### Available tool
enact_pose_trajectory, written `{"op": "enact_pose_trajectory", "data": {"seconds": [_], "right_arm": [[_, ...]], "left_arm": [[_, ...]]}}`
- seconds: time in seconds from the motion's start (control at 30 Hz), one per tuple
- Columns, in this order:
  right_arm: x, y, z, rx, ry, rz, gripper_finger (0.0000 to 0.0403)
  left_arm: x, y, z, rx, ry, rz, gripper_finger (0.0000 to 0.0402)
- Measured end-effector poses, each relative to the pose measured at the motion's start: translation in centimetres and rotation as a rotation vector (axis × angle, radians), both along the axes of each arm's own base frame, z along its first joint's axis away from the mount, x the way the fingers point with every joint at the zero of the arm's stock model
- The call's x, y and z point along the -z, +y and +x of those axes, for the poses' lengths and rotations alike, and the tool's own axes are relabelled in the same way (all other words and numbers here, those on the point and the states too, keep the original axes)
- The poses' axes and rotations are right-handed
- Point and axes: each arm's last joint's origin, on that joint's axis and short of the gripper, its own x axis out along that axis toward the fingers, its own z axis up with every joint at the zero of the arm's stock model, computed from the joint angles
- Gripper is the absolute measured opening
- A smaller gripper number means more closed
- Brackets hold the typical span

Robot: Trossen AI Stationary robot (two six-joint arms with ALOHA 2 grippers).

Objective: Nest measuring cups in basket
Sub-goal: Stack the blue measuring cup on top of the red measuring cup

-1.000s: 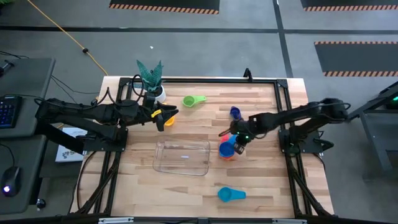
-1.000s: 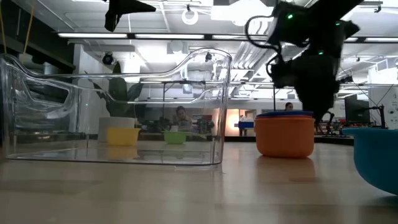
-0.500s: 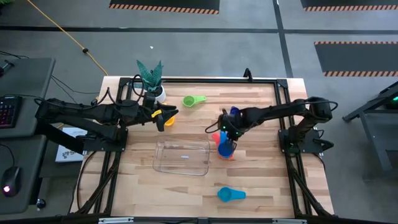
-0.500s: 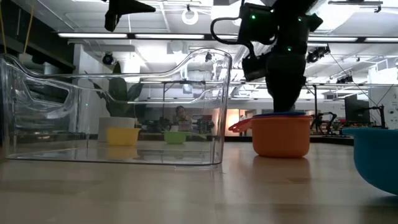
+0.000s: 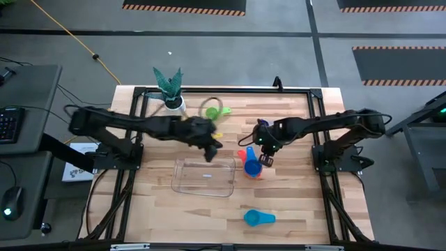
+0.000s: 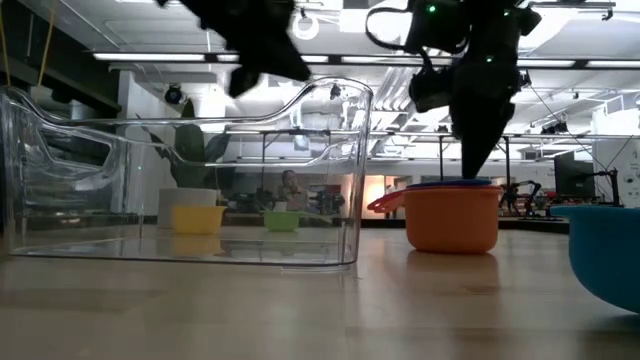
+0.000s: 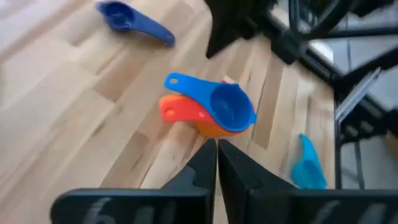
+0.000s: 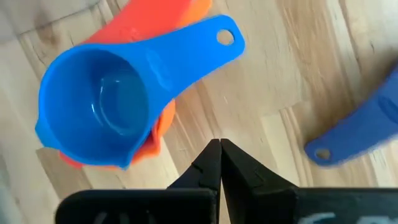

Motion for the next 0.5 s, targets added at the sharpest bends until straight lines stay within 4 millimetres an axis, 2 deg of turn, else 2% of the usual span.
{"op": "enact_pose_trajectory", "data": {"seconds": [0.13, 0.27, 0.4, 0.5], "right_arm": [[-0.9, 0.1, -0.6, 0.015, -0.042, 0.010, 0.0000], [-1.6, 0.5, -0.9, 0.000, -0.076, 0.010, 0.0000], [-2.1, 1.0, -1.2, -0.018, -0.092, 0.006, 0.0000], [-2.3, 1.3, -1.4, -0.027, -0.093, -0.004, 0.0000]], "left_arm": [[1.1, 0.2, 4.1, 0.070, 0.067, 0.018, 0.0003], [2.5, 0.3, 7.3, 0.091, 0.109, 0.041, 0.0002], [3.4, 0.3, 9.3, 0.113, 0.096, 0.024, 0.0001], [4.1, 0.0, 9.6, 0.154, 0.119, -0.013, 0.0001]]}}
